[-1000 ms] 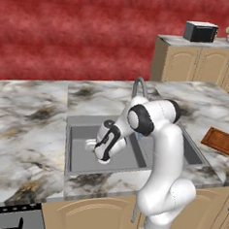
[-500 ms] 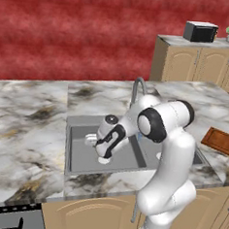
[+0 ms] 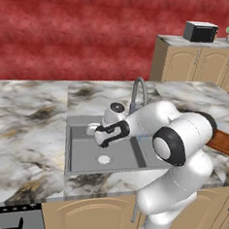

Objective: Pick the pear from the sink and place it on the cutting board to airdry. Then turn off the sink faucet.

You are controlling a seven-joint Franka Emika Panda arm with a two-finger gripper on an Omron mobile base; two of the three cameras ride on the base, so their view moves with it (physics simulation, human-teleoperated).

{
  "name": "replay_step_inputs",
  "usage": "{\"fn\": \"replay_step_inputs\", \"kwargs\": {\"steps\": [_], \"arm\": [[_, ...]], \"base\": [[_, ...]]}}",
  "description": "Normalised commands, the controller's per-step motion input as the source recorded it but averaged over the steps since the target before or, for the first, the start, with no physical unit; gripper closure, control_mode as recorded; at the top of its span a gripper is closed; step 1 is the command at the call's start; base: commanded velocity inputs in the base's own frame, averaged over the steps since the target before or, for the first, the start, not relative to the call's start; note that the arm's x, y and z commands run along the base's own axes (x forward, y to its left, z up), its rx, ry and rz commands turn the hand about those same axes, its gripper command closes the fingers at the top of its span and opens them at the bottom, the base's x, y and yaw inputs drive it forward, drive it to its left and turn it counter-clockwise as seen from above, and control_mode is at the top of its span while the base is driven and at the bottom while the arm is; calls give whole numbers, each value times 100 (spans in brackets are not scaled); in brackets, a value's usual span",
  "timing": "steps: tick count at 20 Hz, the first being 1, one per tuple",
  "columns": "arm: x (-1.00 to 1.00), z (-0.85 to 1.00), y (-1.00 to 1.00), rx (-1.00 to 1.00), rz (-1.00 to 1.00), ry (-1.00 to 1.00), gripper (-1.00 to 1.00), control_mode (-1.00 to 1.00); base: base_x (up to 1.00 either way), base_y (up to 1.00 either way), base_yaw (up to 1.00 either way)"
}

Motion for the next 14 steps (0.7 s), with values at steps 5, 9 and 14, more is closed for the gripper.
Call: {"fn": "replay_step_inputs", "kwargs": {"steps": [5, 9, 14], "arm": [[-26, 95, -24, 2, 0, 5, 100, -100], [-58, 84, -18, 1, 0, 0, 100, -100], [-61, 80, -16, 0, 0, 4, 100, -100]], "base": [[0, 0, 0], [0, 0, 0], [0, 0, 0]]}}
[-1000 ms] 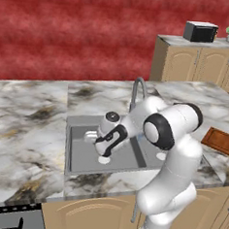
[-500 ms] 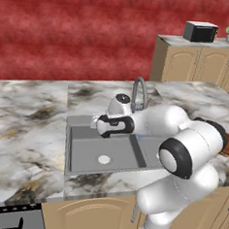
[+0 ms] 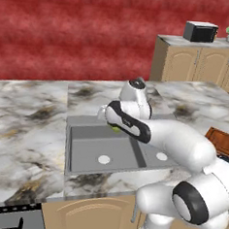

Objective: Pick the pear from the sink and place it on the cutting board to airdry. Then turn off the sink faucet.

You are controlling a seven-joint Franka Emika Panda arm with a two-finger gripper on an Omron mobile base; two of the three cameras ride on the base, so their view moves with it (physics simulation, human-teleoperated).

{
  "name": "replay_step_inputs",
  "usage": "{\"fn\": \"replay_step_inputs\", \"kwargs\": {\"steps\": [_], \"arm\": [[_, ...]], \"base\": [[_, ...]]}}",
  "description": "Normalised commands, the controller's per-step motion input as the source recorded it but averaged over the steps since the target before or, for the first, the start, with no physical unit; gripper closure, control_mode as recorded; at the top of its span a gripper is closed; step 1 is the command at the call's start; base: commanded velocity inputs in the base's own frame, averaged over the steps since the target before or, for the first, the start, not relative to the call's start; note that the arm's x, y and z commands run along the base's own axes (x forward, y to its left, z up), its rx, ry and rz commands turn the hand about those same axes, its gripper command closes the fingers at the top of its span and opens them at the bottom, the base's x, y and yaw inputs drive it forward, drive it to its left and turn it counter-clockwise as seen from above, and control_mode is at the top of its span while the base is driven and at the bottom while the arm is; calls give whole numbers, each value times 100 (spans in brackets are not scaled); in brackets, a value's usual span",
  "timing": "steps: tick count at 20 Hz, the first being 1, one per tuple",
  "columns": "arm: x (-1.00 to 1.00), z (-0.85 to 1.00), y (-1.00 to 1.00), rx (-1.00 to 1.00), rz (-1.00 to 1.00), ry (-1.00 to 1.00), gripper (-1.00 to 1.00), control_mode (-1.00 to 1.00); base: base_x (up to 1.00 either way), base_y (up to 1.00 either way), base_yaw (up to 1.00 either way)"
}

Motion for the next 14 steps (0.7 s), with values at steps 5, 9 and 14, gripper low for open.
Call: {"fn": "replay_step_inputs", "kwargs": {"steps": [5, 9, 14], "arm": [[-67, 55, -24, 0, 0, 7, 100, -100], [-84, 35, -29, 0, 0, 2, 100, -100], [-99, 7, -12, 0, 0, -2, 100, -100]], "base": [[0, 0, 0], [0, 0, 0], [0, 0, 0]]}}
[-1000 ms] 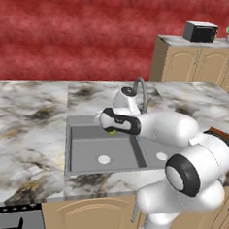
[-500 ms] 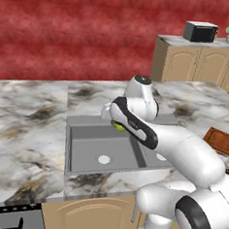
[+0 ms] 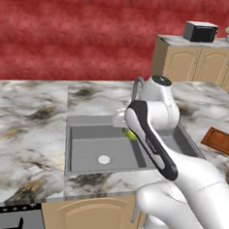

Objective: Pick the pear from the sink and place it on the cutting board to airdry. Then turn off the sink faucet.

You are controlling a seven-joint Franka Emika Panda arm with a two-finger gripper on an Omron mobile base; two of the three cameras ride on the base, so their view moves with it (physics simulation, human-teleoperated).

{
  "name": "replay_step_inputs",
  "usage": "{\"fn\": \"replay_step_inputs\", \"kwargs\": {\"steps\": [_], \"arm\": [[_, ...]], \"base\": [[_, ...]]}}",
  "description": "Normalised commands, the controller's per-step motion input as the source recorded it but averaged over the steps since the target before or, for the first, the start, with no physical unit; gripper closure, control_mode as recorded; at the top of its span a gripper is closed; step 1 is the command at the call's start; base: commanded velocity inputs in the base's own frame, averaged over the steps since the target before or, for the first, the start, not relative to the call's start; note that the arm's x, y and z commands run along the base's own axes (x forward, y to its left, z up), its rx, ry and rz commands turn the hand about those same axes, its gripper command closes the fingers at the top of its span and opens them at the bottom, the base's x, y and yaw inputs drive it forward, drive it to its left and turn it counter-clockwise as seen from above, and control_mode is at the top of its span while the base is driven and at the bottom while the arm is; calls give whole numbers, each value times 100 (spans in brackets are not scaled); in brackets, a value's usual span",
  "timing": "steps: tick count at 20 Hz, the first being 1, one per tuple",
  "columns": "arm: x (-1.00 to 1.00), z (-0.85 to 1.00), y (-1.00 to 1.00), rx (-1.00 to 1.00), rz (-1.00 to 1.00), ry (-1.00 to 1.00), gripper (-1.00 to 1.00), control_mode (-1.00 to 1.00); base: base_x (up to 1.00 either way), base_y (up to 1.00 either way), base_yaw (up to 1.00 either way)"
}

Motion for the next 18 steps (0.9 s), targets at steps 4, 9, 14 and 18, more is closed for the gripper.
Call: {"fn": "replay_step_inputs", "kwargs": {"steps": [4, 9, 14, 18], "arm": [[-91, 0, 0, 0, -4, -9, 100, -100], [-60, 16, -17, -5, -2, -9, 100, -100], [-45, 31, -60, -4, -2, -2, 100, -100], [-35, 33, -63, -5, -5, -2, 100, -100]], "base": [[0, 0, 0], [0, 0, 0], [0, 0, 0], [0, 0, 0]]}}
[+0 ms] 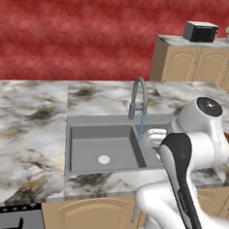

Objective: Pick the pear from the sink and place it on the cutting board to airdry. Then turn off the sink faucet.

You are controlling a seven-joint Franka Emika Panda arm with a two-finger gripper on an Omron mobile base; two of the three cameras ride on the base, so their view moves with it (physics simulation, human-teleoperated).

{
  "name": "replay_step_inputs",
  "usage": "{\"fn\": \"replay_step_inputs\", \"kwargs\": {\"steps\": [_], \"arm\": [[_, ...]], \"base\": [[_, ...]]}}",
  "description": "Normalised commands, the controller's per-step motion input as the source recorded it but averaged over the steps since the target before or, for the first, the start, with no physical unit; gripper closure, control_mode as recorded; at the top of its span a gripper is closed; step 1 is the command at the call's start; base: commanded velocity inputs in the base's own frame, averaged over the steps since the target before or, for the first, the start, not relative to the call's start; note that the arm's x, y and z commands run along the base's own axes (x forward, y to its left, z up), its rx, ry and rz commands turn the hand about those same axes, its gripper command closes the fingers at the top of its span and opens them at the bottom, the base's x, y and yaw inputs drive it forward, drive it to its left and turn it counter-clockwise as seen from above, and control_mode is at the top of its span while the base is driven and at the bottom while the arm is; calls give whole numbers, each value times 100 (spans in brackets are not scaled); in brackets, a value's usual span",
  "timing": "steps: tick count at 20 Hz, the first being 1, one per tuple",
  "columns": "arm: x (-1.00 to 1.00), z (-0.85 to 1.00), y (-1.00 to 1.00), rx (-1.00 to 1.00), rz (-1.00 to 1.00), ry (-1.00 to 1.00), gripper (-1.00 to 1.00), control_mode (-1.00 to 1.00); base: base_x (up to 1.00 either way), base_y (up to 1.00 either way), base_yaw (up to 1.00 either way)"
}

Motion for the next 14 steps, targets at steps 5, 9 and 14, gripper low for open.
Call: {"fn": "replay_step_inputs", "kwargs": {"steps": [5, 9, 14], "arm": [[-20, 38, -67, -7, -6, -1, 100, -100], [-10, 41, -70, -8, -6, 0, 100, -100], [-7, 32, -73, -6, -4, -3, 100, -100]], "base": [[0, 0, 0], [0, 0, 0], [0, 0, 0]]}}
